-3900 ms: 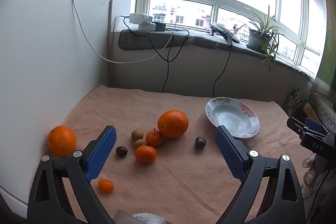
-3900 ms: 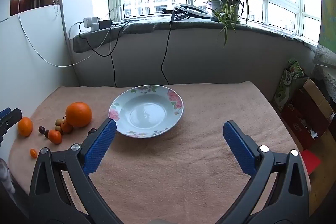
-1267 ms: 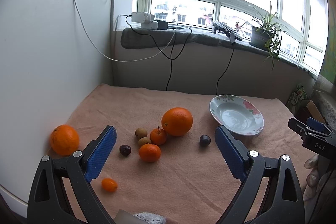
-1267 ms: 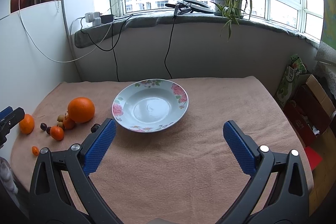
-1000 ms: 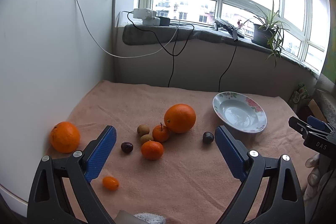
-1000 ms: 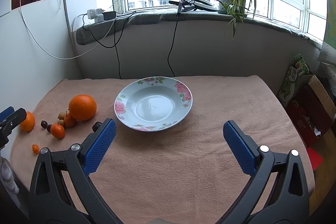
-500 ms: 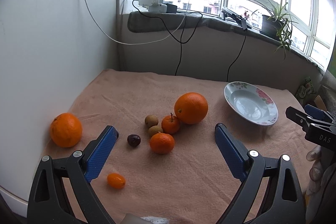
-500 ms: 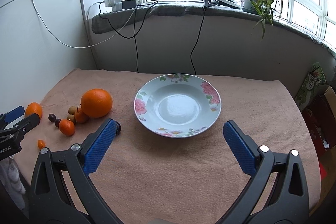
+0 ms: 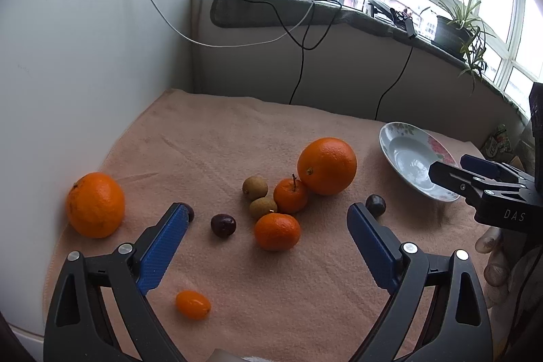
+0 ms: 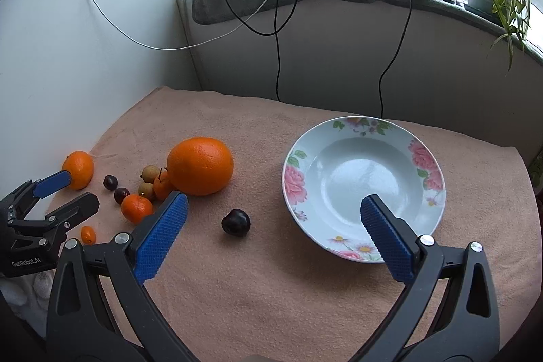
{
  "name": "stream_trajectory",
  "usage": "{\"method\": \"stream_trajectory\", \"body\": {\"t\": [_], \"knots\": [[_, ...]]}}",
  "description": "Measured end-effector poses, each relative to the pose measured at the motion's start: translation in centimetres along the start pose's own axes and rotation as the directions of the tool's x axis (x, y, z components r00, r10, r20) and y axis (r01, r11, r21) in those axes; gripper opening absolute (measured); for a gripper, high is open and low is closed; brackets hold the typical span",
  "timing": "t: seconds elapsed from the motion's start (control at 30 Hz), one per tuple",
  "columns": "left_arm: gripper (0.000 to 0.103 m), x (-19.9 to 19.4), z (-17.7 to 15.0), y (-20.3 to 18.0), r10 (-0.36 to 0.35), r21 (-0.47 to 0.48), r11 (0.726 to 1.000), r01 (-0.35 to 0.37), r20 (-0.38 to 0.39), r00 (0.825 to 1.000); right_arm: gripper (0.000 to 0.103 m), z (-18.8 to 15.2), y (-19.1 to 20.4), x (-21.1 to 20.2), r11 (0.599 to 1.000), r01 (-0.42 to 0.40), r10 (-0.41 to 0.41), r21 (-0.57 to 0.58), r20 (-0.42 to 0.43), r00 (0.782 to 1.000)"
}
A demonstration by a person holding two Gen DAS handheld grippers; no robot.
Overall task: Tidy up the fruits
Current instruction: 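Move the right tool to the large orange and close its fingers on it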
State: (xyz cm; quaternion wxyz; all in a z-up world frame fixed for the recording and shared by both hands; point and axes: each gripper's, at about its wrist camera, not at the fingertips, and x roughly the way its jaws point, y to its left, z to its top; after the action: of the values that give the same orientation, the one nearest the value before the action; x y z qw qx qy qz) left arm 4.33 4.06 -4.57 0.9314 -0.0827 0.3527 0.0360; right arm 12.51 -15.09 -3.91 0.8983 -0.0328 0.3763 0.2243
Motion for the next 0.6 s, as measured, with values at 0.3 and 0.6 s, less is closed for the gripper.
{"method": "stream_trajectory", "body": {"t": [0.3, 0.6], "knots": [[0.095, 1.9, 1.0, 0.9, -0.070, -0.031, 0.997, 0.069, -0.020, 0.997, 0.103, 2.1, 1.1, 4.4, 0.995, -0.101, 0.100, -0.010, -0.088, 0.991], [0.092, 3.7, 2.0, -0.8, -0.140, 0.056, 0.988, 0.142, -0.043, 0.989, 0.102, 3.9, 2.5, 6.7, 0.984, -0.162, 0.150, -0.077, -0.148, 0.978]]}}
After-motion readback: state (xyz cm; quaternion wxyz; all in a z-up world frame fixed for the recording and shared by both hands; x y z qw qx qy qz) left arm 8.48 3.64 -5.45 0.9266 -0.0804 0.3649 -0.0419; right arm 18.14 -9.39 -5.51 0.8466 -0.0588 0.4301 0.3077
